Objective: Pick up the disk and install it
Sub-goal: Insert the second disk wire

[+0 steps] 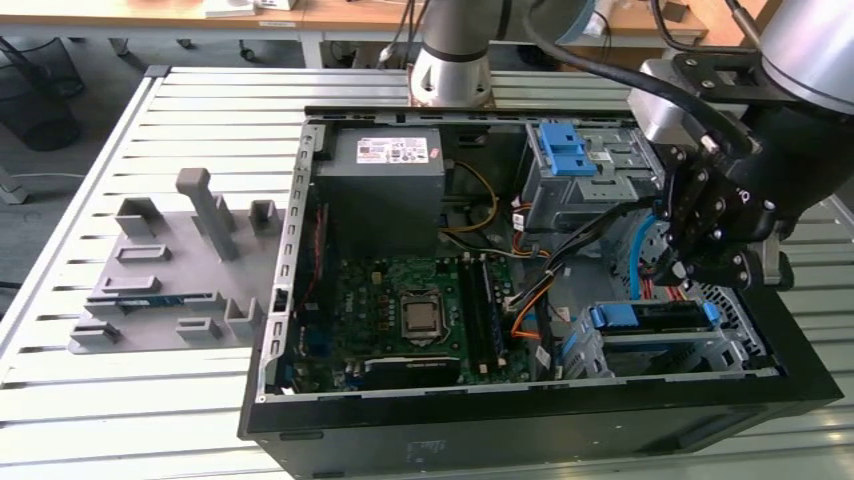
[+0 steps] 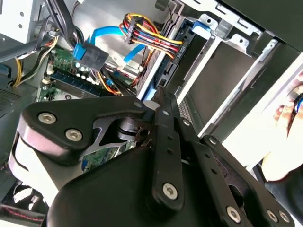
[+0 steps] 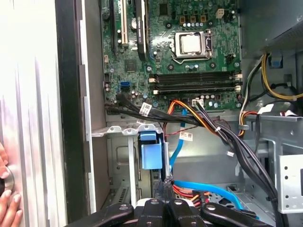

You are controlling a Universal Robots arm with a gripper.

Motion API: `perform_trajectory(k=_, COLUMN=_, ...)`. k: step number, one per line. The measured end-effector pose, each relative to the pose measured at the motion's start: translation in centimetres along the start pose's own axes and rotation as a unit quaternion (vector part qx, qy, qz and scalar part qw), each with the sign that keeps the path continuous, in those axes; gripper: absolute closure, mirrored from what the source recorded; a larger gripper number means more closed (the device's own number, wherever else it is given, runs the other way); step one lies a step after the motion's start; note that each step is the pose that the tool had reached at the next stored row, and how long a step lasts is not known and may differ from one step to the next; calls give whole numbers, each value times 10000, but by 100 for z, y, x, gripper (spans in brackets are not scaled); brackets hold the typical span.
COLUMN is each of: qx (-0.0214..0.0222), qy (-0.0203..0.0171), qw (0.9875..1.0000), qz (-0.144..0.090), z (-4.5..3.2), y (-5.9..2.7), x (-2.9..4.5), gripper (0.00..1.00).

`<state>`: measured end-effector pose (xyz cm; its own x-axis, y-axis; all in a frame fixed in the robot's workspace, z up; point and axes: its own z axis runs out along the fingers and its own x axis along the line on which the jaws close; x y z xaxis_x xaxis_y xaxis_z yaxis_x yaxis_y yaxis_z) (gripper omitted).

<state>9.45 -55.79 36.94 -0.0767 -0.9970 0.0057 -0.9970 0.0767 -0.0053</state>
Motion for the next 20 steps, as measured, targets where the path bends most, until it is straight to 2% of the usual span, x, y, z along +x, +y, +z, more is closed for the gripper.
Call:
perform_trajectory(k=5, qx=7, qy=-1, qw=10000, qz=0, z=-116, y=6, x=-8, gripper=89)
perform_trajectory(k=8, qx=8, qy=-2, qw=10000, qz=0, z=-160, y=9, x=-38, gripper=89)
perform_trajectory(k=17, qx=8, qy=3, qw=10000, qz=0, z=-168, y=29, x=-306, gripper=89)
perform_trajectory(k=20, qx=8, qy=3, qw=10000, qz=0, z=-172, y=34, x=-375, gripper=89)
